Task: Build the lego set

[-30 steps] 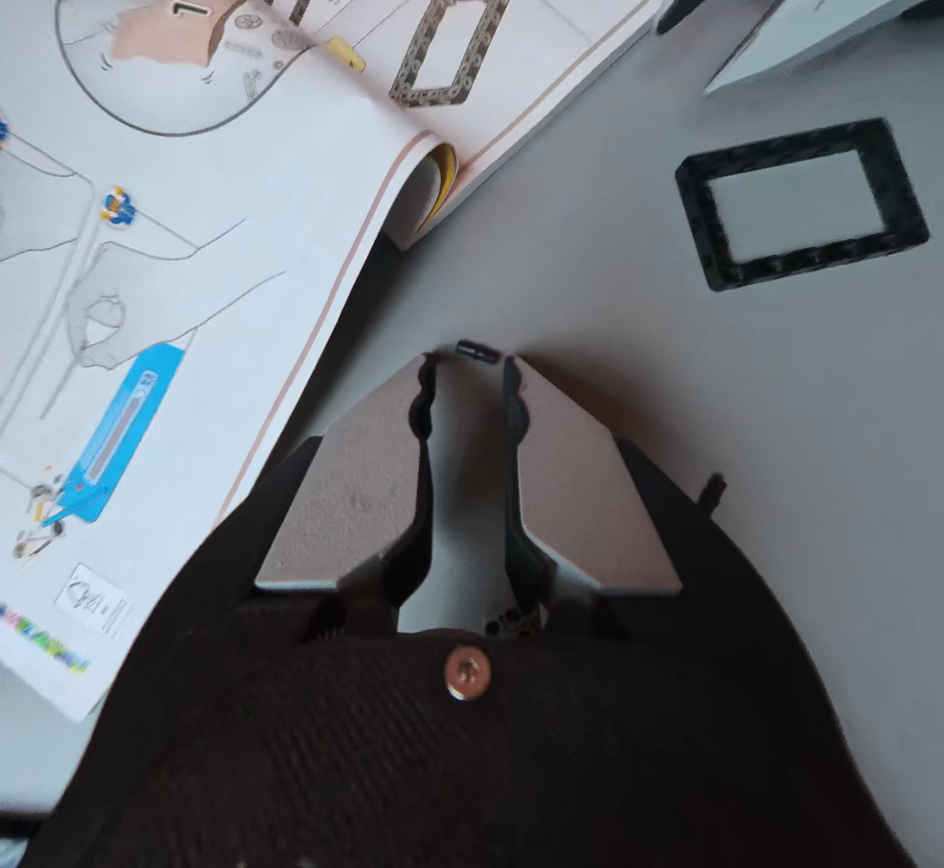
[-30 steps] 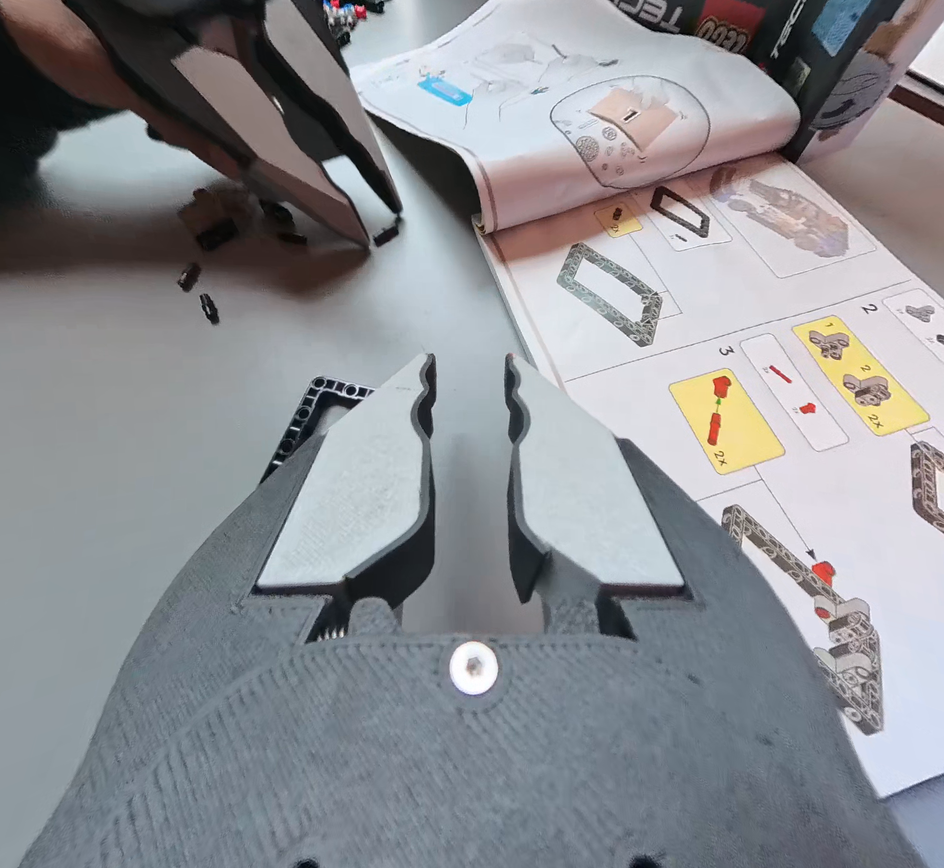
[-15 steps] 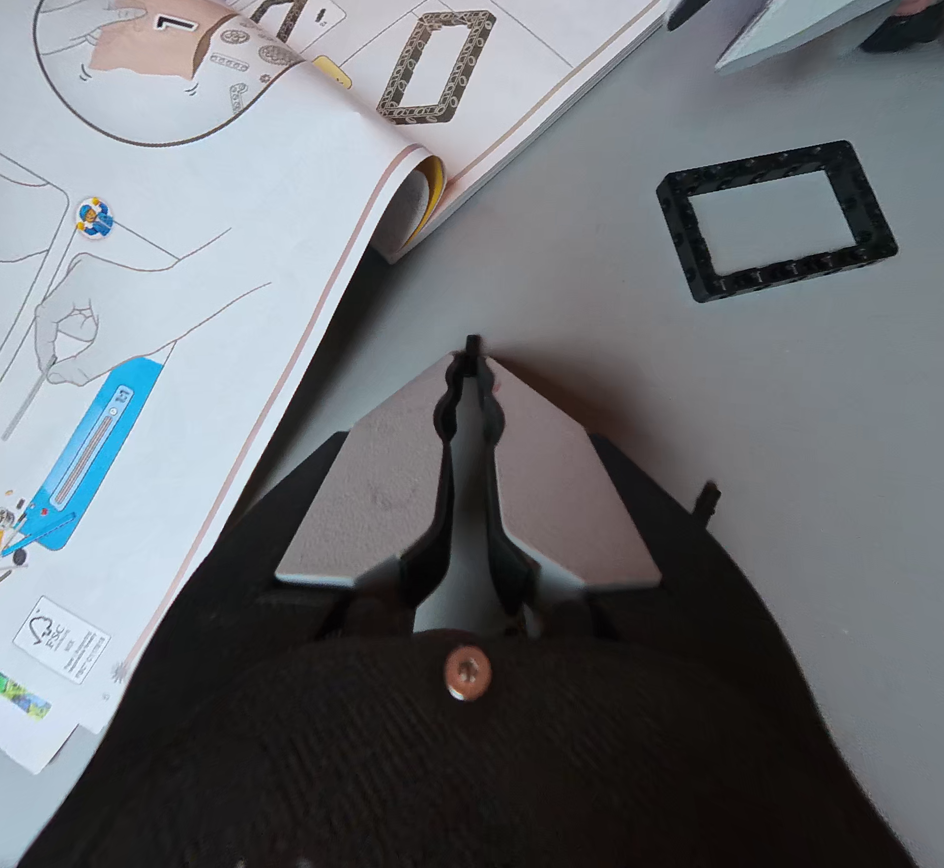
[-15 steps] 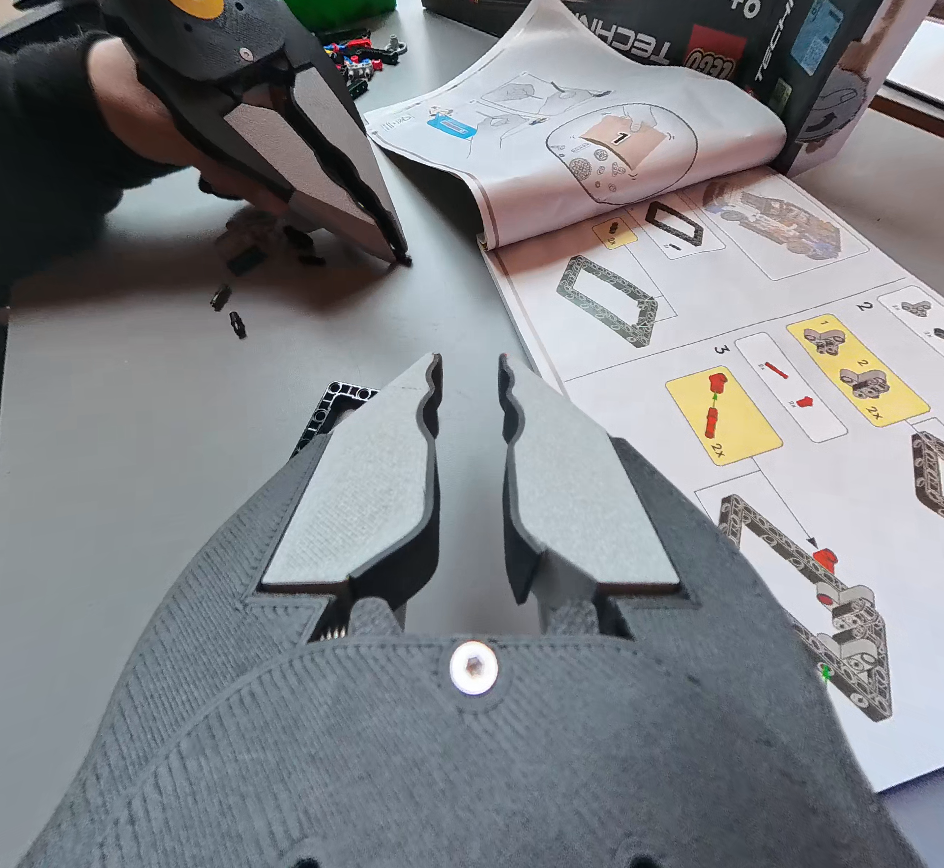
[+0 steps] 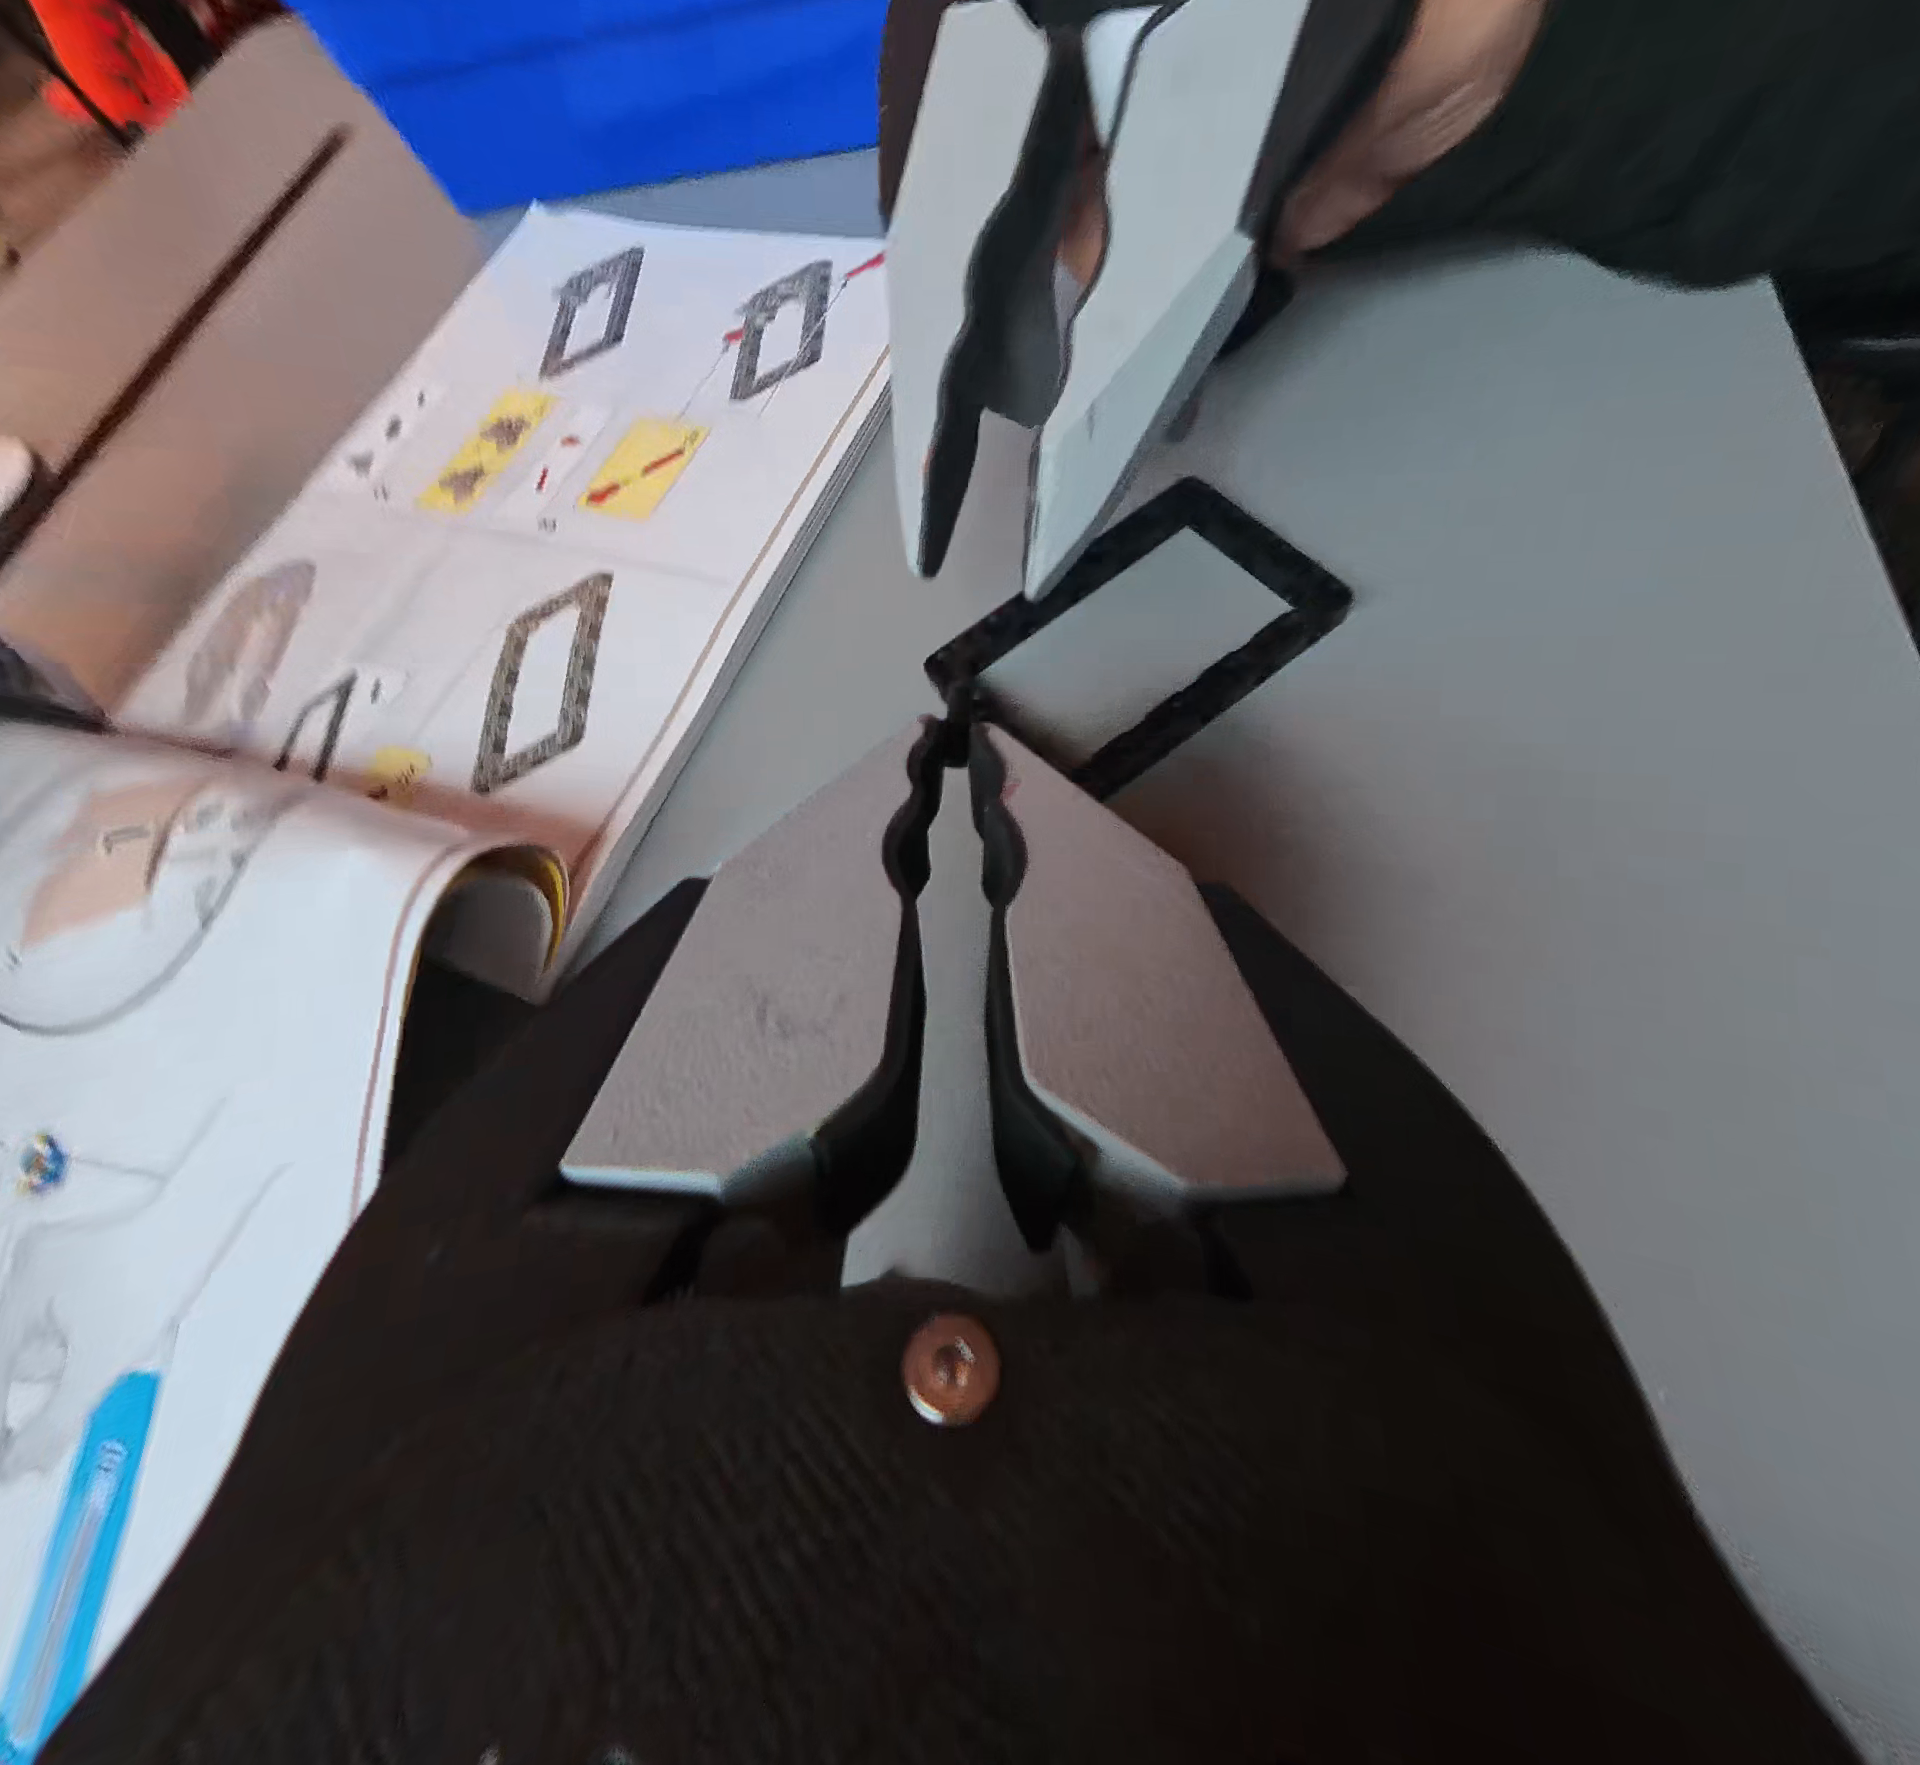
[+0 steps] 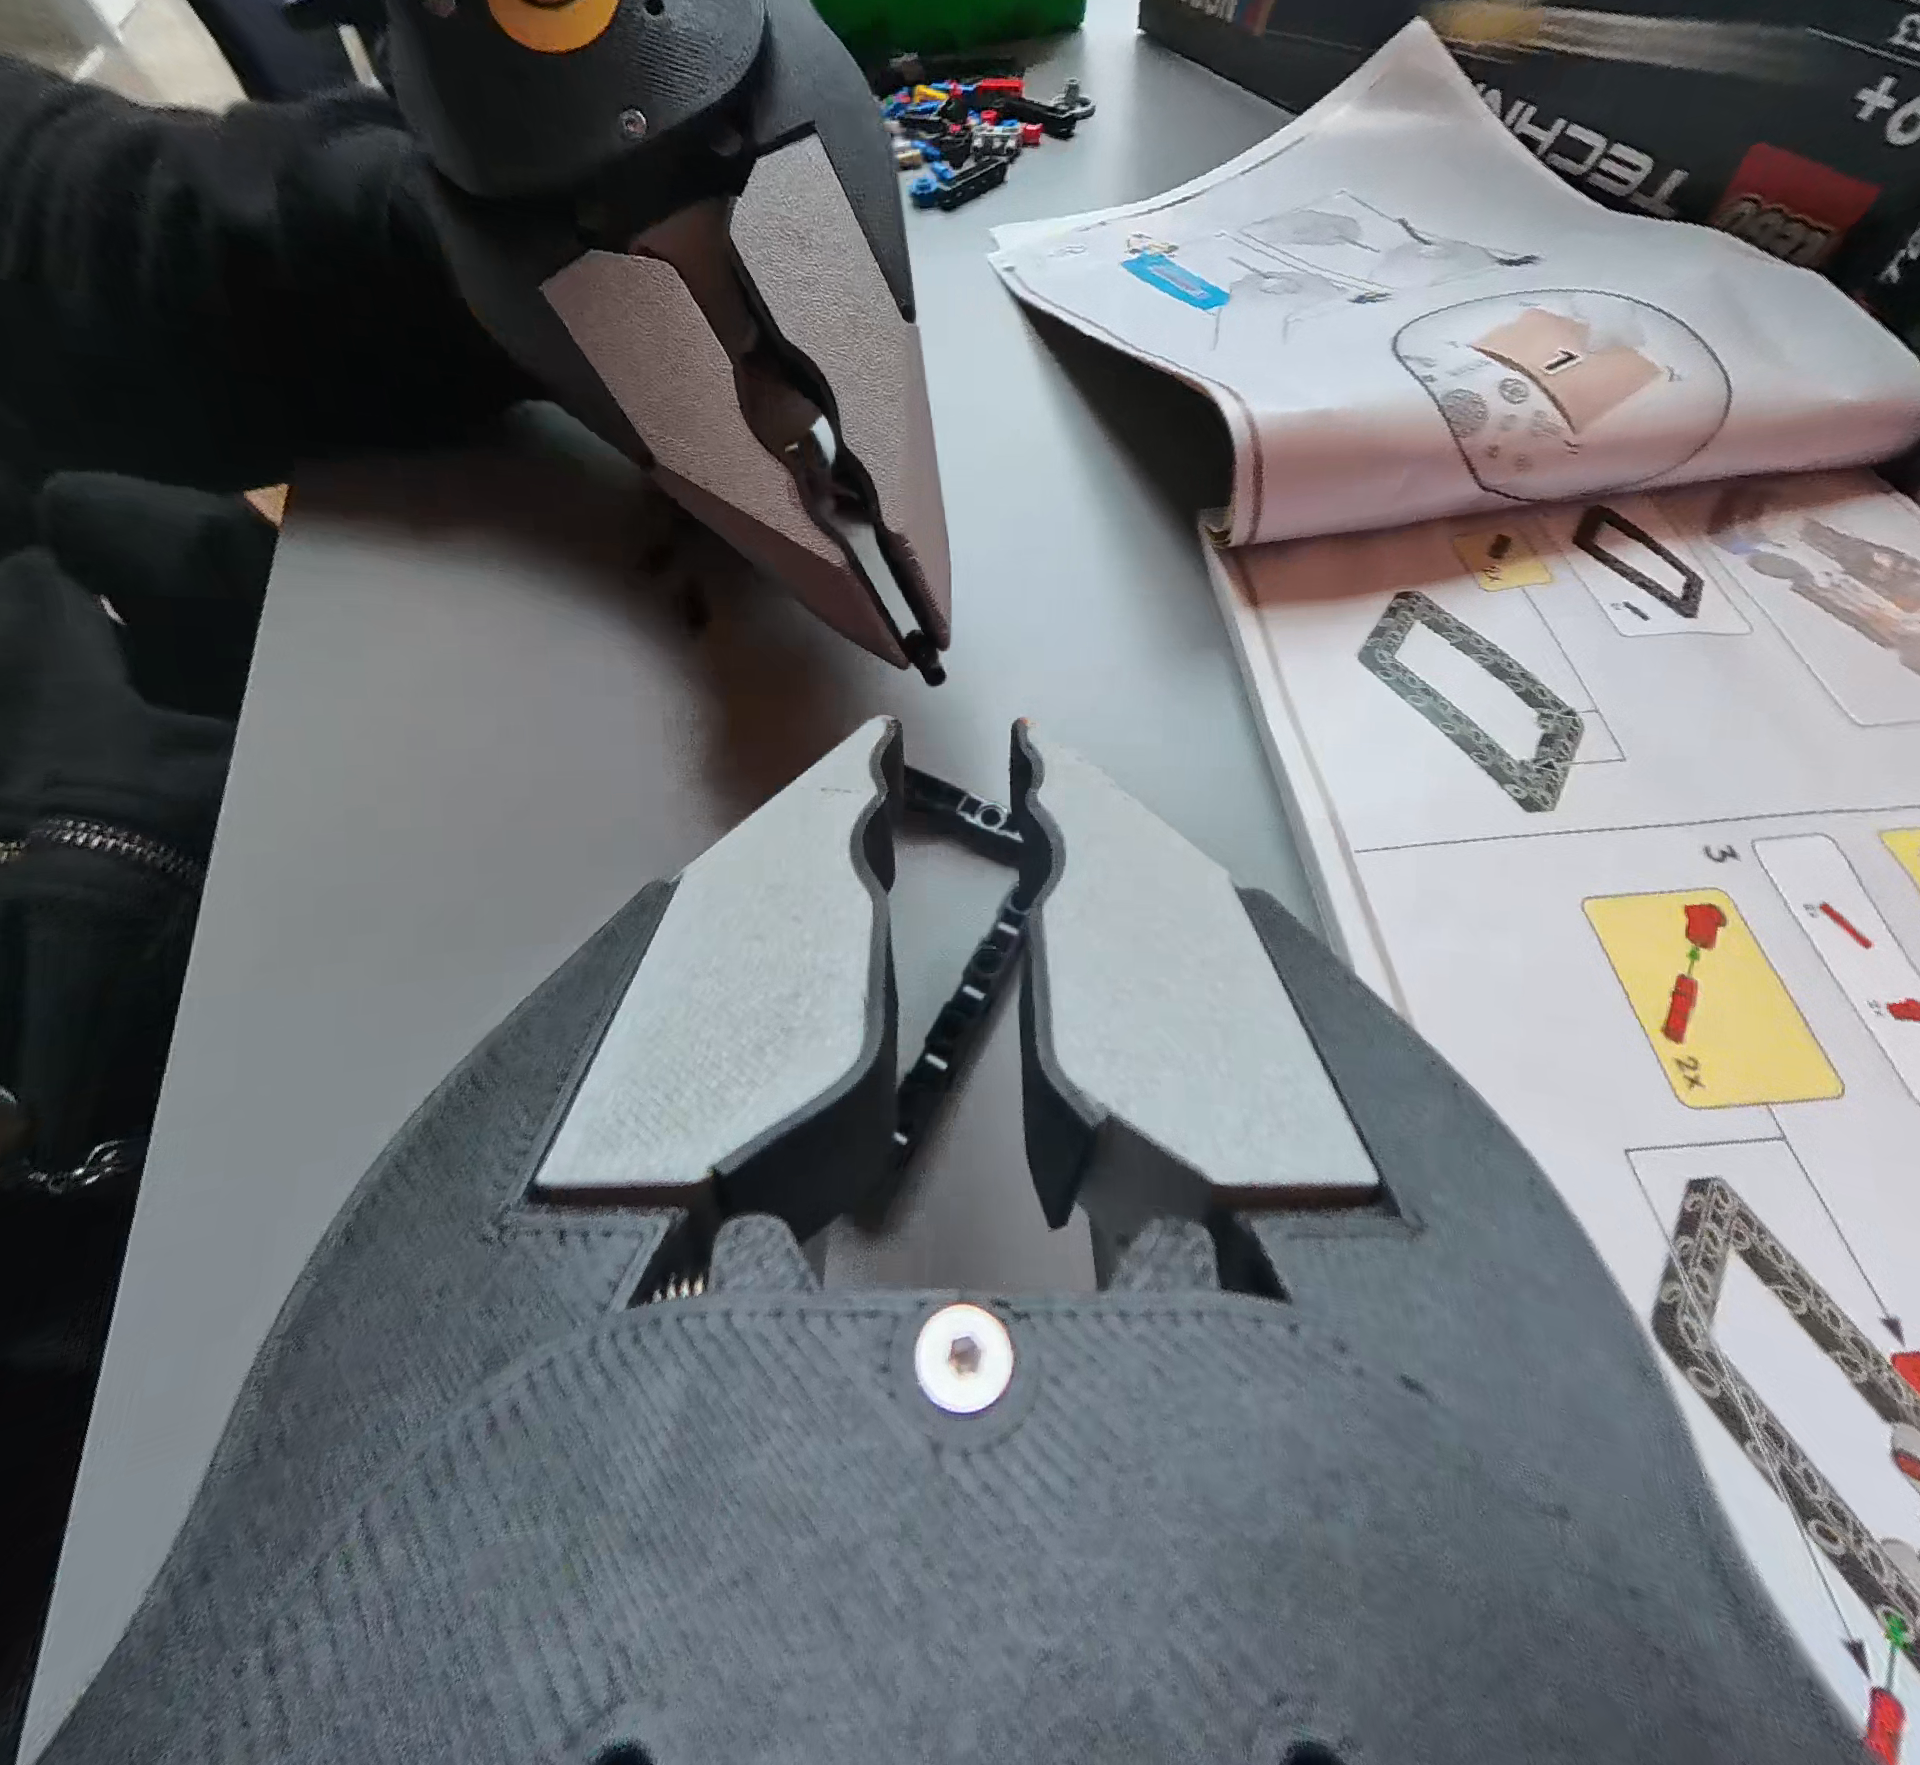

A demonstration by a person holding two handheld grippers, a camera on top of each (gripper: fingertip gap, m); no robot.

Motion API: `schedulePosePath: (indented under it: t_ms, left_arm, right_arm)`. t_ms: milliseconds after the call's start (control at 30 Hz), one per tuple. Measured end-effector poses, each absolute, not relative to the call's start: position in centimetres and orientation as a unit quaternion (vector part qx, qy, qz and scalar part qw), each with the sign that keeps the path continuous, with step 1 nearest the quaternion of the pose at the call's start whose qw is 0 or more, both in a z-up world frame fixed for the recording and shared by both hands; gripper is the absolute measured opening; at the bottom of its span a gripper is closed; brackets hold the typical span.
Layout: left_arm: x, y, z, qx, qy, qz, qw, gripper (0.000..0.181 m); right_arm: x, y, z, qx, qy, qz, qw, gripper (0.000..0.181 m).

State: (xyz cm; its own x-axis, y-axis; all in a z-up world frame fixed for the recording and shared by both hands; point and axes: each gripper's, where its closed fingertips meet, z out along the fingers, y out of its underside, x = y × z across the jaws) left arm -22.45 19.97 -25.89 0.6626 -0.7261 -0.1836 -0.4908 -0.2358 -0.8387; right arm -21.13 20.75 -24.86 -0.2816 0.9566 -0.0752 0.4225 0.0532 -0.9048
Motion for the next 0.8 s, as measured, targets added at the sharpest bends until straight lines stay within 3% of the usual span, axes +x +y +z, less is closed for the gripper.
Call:
schedulePosePath:
  t_ms: [33, 367, 800]
  left_arm:
    - [-22.1, 19.8, -25.8, -0.768, 0.408, -0.111, 0.482, 0.002]
    - [-20.7, 19.0, -26.7, -0.727, 0.495, -0.033, 0.474, 0.002]
    - [-20.4, 19.0, -27.0, -0.729, 0.497, -0.033, 0.469, 0.002]
  right_arm:
    - [-21.0, 20.4, -24.9, -0.514, -0.669, 0.448, 0.297, 0.016]
    - [-21.0, 18.7, -26.4, -0.453, -0.744, 0.347, 0.347, 0.000]
    - [-20.9, 18.5, -26.8, -0.451, -0.752, 0.332, 0.347, 0.000]
